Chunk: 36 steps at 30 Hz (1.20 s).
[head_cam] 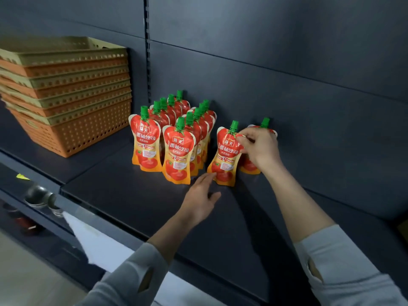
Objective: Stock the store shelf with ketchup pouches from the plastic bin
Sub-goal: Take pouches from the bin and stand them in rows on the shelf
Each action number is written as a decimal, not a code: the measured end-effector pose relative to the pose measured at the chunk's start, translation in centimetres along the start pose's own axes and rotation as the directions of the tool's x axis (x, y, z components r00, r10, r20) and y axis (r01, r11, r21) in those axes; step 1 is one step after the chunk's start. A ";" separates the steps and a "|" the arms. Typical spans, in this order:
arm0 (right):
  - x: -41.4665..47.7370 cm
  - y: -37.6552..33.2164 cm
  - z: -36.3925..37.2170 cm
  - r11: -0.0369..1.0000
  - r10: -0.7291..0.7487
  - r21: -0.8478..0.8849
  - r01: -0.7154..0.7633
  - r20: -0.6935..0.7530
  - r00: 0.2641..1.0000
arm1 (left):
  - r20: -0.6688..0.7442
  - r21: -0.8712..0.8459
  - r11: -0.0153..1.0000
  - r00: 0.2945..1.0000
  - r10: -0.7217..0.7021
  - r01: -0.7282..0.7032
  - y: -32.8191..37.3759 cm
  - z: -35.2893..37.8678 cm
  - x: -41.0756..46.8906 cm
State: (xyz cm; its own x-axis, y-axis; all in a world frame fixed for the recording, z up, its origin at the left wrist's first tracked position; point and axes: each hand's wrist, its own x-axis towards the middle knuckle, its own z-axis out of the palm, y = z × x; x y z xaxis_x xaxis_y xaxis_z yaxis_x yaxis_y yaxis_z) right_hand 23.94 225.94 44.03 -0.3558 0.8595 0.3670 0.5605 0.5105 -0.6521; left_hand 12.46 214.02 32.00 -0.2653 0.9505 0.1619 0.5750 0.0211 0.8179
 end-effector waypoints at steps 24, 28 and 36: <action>5.0 1.0 0.3 0.819 -0.224 -0.544 0.186 -0.005 0.975 | -0.006 0.180 0.982 0.998 -0.055 0.055 -0.5 3.8 8.0; 4.9 1.0 0.0 0.805 -0.230 -0.561 0.193 0.005 0.973 | -0.017 0.193 0.980 0.999 -0.040 0.043 -0.6 4.1 8.1; 5.2 0.8 -0.1 0.830 -0.369 -0.498 0.254 -0.149 0.917 | -0.004 0.183 0.983 1.000 -0.020 0.021 0.5 3.0 7.2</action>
State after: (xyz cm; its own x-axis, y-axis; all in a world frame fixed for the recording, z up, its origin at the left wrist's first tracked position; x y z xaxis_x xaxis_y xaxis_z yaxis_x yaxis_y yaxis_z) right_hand 22.63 230.83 45.47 -0.4224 0.6037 0.6761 0.7468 0.6545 -0.1178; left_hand 13.21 221.78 31.93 -0.2799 0.9486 0.1474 0.7015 0.0973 0.7060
